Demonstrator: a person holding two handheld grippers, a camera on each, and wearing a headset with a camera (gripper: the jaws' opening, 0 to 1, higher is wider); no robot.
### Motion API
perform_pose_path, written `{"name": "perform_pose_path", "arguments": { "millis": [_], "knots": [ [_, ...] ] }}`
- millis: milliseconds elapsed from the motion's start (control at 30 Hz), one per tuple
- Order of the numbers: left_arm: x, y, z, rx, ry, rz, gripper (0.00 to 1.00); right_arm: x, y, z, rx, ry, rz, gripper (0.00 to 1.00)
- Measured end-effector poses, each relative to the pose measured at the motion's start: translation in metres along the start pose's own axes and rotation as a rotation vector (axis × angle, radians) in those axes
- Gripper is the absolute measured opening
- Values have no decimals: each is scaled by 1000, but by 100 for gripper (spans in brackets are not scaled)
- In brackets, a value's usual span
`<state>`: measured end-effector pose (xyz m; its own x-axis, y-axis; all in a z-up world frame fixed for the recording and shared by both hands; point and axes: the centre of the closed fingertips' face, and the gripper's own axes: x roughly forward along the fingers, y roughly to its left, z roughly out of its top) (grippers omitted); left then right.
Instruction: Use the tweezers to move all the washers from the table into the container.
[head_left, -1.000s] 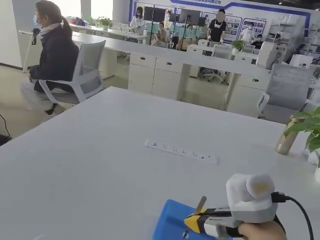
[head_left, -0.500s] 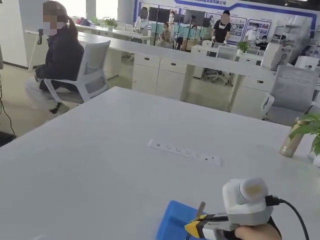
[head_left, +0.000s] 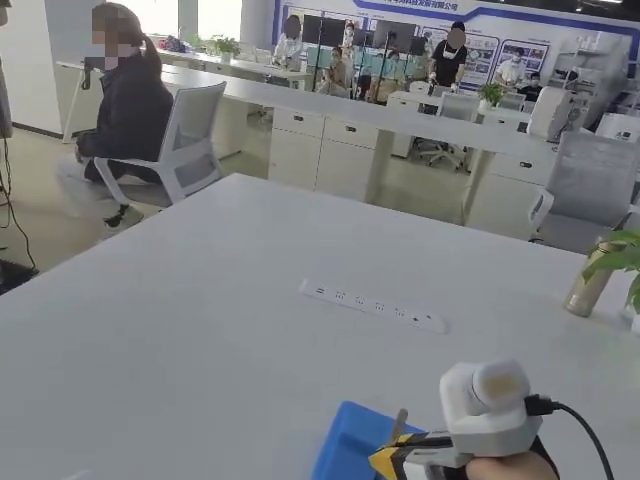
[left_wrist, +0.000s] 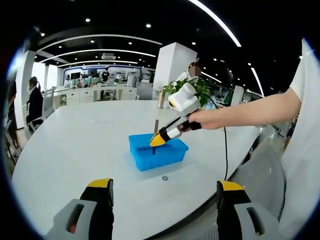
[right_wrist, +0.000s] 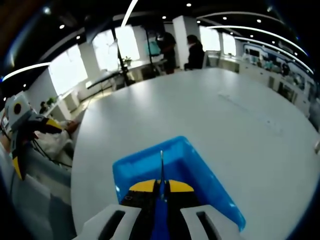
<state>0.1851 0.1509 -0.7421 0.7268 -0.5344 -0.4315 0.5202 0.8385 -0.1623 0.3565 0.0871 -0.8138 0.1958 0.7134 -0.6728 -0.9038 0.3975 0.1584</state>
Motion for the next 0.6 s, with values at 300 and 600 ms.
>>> {"name": "perform_pose_path", "arguments": {
  "millis": [300,600],
  "knots": [
    [-1,0,1,-1,-3,7,86,-8,-6,1,34,-29,-21,4],
    [0,-2,-1,3,6,3,86,-22,-8,6,33,-65,-25,4]
  ]
}}
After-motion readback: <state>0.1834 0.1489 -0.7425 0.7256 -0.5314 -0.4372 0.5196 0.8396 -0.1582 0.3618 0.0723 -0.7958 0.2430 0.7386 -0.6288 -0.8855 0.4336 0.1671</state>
